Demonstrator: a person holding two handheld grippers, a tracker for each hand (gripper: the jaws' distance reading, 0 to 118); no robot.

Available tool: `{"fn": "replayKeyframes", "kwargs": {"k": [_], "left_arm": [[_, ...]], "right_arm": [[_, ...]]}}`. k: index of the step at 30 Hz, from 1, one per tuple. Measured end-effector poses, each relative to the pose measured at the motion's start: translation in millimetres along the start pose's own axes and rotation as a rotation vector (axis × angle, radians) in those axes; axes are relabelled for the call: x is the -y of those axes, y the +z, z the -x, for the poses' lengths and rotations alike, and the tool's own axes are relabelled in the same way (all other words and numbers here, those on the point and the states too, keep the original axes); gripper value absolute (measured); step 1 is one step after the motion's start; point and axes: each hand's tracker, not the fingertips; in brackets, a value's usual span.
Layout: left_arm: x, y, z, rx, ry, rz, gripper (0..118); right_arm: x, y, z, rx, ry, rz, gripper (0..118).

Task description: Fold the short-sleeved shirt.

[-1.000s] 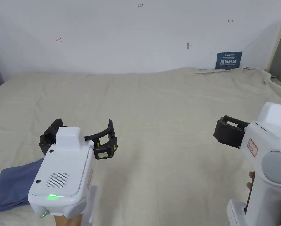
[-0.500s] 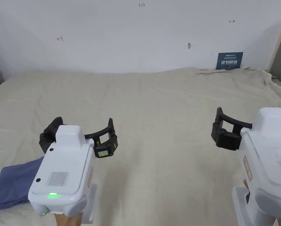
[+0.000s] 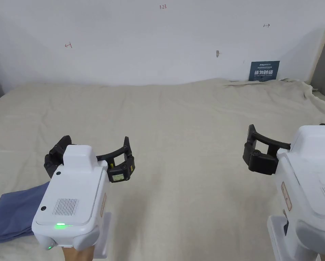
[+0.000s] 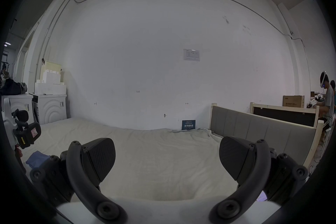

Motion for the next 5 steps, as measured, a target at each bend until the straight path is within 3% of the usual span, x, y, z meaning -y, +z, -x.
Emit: {"fn": "replayKeyframes", "kwargs": {"k": [5], "left_arm": [[1.0, 0.6, 0.4, -0.003, 0.001, 0.002, 118]], "right_arm": [[0.8, -1.0, -2.1, -0.006, 0.001, 0.002, 114]]}}
